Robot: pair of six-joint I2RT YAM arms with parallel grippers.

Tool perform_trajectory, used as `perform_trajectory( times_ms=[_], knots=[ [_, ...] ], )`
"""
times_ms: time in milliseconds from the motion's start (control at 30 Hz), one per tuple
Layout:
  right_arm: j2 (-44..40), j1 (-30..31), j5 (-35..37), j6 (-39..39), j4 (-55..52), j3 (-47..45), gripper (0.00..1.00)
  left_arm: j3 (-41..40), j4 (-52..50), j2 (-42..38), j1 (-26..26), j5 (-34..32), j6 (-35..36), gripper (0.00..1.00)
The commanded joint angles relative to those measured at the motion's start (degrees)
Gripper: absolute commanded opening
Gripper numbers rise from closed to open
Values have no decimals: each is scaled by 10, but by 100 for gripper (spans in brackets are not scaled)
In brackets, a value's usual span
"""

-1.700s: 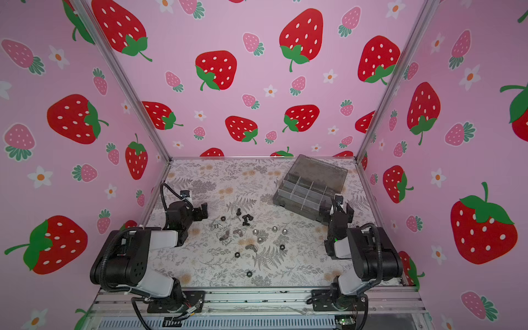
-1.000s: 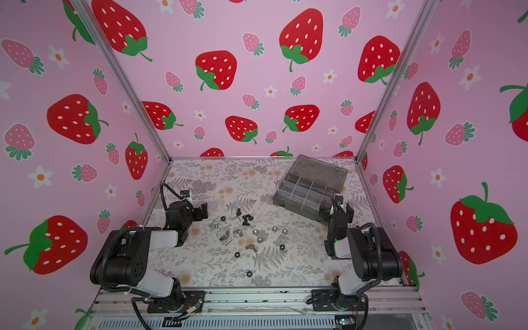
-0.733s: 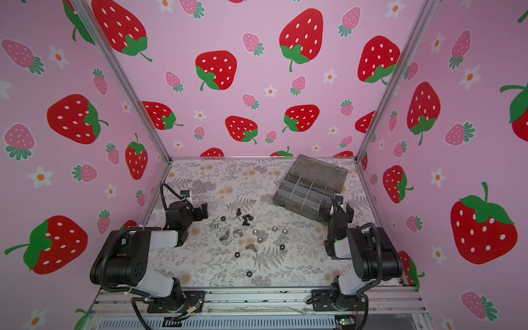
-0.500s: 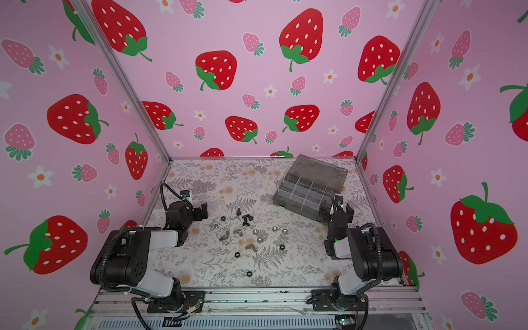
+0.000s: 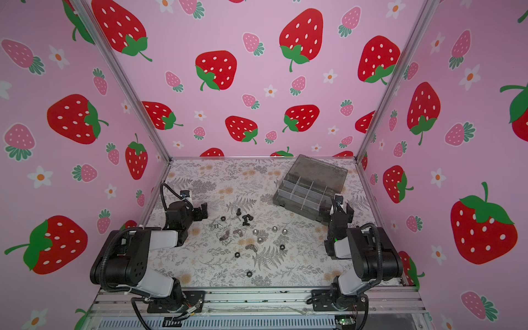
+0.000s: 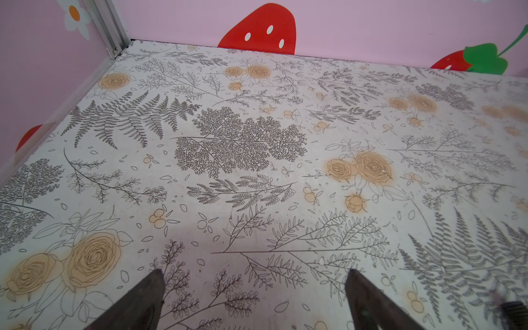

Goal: Sort the screws and nuts into containers
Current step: Rotate the screw on the center of the table.

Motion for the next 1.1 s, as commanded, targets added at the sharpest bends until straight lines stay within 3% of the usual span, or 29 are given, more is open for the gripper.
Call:
perform_trajectory(
  times_ms=[0,333,667,833,1067],
  knots=[
    [4,-2,10,-2,23,10,100,17,19,6,4,11,10,99],
    [3,-2,10,-1,26,10,100,32,-34,-31,7,27,12,99],
    [-82,-2,34,9,-82,29,100,13,-83,-137,4,0,-1,99],
    [-146,-1,66,47,-186,47,100,2,-120,-208,-3,-28,-20,99],
    [-221,3,73,162,-429,111,100,-14,-201,-318,-35,-84,-61,99]
  ],
)
